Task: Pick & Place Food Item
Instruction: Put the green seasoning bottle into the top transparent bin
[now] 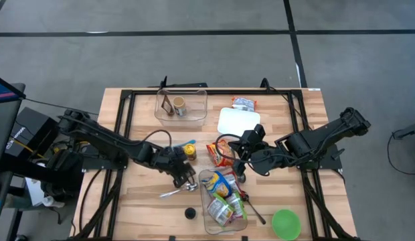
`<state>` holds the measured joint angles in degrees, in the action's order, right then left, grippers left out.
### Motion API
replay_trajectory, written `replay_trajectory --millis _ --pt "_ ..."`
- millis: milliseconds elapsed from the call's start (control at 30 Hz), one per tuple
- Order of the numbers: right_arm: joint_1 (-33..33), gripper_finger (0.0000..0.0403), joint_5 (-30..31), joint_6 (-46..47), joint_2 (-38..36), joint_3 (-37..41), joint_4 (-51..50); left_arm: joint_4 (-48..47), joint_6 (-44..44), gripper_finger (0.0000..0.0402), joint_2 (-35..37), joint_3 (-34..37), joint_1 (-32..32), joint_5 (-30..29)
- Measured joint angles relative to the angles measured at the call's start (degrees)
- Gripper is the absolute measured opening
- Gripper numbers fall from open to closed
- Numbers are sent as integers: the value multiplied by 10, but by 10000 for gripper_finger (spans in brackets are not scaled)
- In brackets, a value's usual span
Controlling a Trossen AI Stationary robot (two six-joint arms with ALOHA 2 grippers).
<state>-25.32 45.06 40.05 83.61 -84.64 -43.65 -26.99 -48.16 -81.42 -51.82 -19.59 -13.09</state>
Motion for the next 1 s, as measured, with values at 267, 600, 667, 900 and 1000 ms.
replay_trajectory --millis 267,600,667,900,1000 --pt "0 1 1 3 0 0 10 22 -18 129 102 0 -7 -14" --pt "0 1 0 -5 0 0 8 48 6 129 167 0 -7 -80" --pt "0 1 0 -13 0 0 8 59 30 130 171 0 -7 -92" --pt "0 1 0 -15 0 0 8 129 115 130 170 0 0 -127" --pt "0 1 0 -12 0 0 10 139 134 132 173 0 13 -160"
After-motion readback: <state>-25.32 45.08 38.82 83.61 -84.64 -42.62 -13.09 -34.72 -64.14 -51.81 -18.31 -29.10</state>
